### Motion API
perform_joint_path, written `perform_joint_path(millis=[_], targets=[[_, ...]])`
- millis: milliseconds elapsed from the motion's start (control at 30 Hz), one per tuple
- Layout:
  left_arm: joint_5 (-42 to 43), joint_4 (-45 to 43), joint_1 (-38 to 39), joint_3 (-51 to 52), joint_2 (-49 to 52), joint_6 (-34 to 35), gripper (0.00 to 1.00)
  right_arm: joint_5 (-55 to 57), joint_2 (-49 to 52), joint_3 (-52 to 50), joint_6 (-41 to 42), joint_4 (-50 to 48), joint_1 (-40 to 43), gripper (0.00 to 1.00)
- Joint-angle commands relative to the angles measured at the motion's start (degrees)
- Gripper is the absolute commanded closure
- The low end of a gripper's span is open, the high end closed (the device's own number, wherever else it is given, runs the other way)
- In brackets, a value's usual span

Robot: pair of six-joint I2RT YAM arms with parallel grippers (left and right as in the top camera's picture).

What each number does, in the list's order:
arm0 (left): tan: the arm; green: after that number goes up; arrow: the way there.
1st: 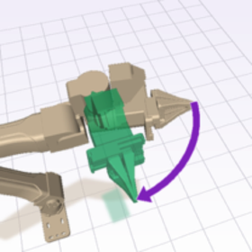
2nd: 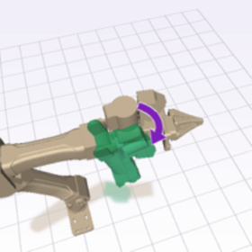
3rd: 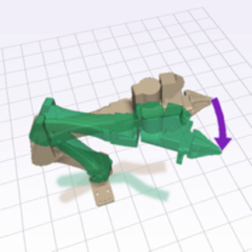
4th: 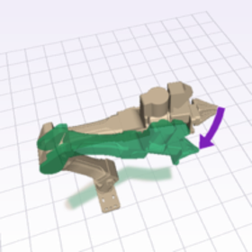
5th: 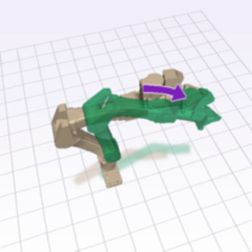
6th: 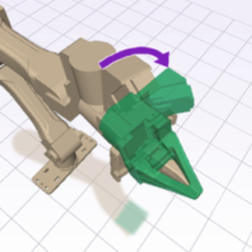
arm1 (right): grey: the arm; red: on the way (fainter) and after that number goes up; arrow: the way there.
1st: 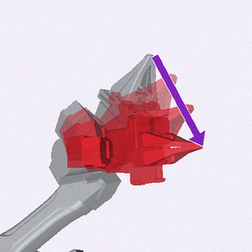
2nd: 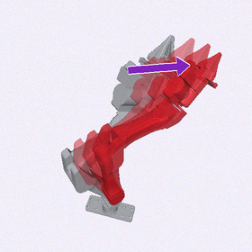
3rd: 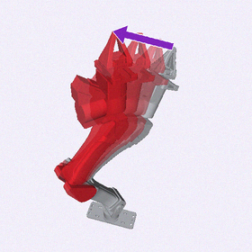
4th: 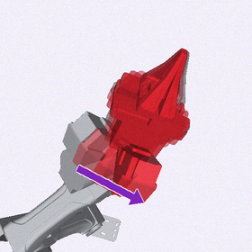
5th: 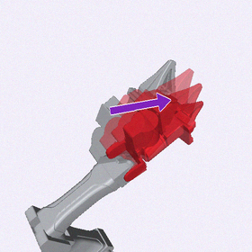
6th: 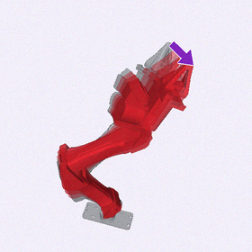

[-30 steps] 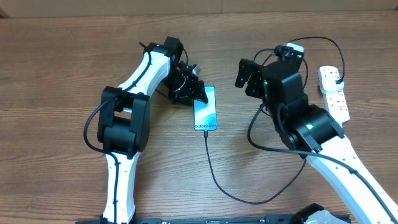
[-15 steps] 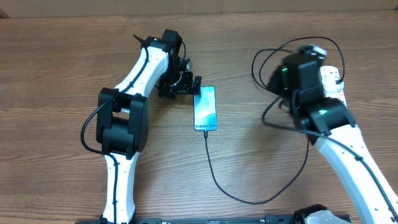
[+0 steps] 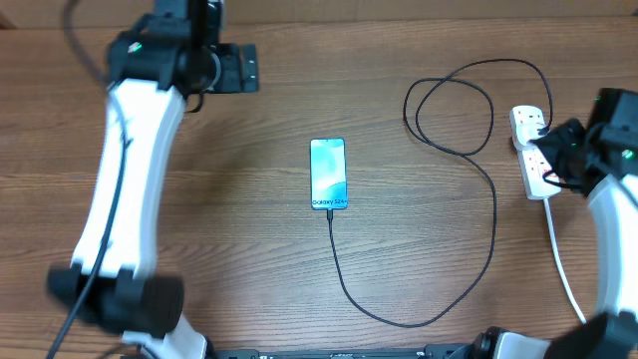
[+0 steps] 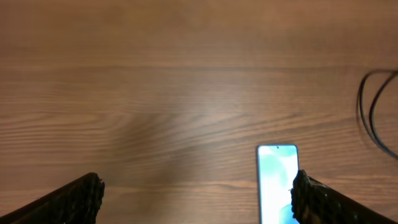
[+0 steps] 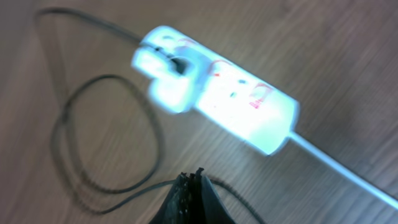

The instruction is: Plug charger to phone and switch on socket

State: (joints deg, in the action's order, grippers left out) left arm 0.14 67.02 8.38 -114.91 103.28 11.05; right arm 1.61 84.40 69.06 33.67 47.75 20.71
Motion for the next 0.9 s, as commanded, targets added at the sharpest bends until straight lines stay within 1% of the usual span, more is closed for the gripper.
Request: perform_joint_path(millis=[0,133,267,333,400,633,767,867], targets=[[-10.7,3.8,0.2,-0.4,-8.4,1.3,0.0,-3.5,7.3,5.9,-0.7,2.4,4.7,0.96],[-17.3,7.0,0.2,2.0,-15.3,3.9,0.0,-3.5,15.5,12.2,-1.1,6.0,6.9,0.96],[-24.0,7.2,0.2,8.7,-23.0,6.7,0.0,-3.5,22.9,18.0,-1.1,7.8,7.6,0.96],[-27.0,6.9,0.2,12.7,-26.9,9.3,0.01,-4.2,25.5,20.0,-1.1,8.1,7.5,0.96],[-31.5,5.9,0.2,18.4,-32.4,13.7,0.01,-5.8,28.7,22.0,-1.0,7.1,7.6,0.96],[-38.7,3.6,0.2,27.2,-43.9,19.9,0.01,-7.5,34.0,24.1,-0.7,5.2,7.5,0.96],[-41.8,4.6,0.2,29.0,-49.0,22.7,0.01,-7.9,35.6,24.1,-0.6,4.3,7.5,0.96],[-42.6,5.3,0.2,29.0,-51.1,23.3,0.0,-7.8,36.0,24.1,-0.7,3.5,7.5,0.96]])
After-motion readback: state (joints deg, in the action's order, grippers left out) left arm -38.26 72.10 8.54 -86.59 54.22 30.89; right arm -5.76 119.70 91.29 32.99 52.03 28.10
